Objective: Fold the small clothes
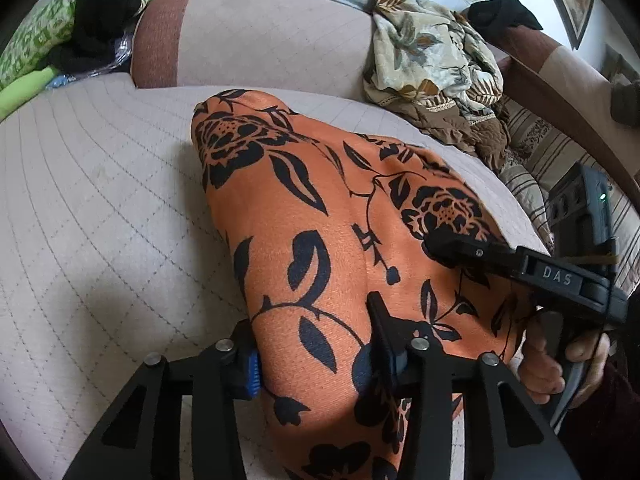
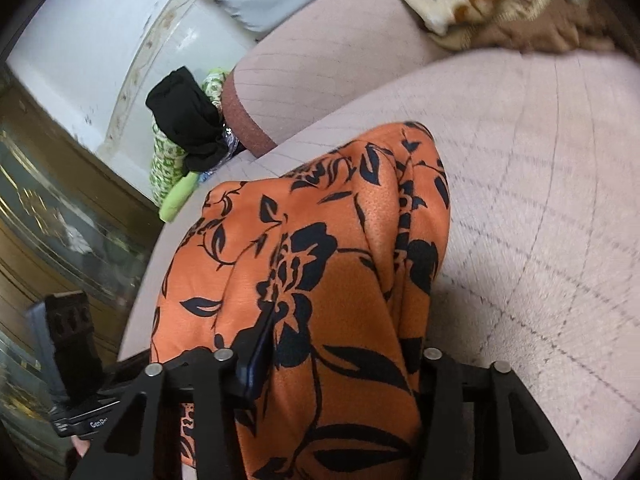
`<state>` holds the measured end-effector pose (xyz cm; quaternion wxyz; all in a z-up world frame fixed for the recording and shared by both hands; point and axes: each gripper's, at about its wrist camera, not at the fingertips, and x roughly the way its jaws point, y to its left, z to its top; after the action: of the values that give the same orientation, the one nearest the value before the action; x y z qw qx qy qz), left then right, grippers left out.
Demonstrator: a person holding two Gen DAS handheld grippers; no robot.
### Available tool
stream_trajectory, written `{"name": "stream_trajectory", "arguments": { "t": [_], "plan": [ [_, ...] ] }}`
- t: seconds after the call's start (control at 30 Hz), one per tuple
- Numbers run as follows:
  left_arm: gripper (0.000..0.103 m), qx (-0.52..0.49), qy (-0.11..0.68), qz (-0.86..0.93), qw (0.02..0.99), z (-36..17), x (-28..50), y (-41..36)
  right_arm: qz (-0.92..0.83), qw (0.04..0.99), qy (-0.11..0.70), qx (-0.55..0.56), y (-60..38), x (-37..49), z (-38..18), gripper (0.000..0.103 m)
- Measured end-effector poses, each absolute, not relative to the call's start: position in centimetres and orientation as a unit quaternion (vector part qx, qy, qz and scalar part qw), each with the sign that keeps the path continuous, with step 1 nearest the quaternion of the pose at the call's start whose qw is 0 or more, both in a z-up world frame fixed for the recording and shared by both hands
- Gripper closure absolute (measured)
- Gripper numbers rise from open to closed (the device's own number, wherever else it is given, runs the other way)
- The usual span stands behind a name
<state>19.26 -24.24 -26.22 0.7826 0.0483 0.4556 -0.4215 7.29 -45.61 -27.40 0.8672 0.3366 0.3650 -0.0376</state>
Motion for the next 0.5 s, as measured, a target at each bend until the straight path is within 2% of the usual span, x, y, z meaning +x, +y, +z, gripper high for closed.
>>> {"name": "stream_trajectory", "arguments": {
  "t": [0.13,0.5],
  "plan": [
    [0.059,0.046,0.444,-0.425,0.788,-25.1,18.8,-23.6,-0.053,0.879,0.360,0.309,-44.4,7.3,-25.1,0.059],
    [0.059,0.046,0.396,-0.423,0.813,-20.7,17.2,-18.4,-0.045,0.897,0.327,0.293,-39.5,6.1,-20.7,0.059]
  ]
}}
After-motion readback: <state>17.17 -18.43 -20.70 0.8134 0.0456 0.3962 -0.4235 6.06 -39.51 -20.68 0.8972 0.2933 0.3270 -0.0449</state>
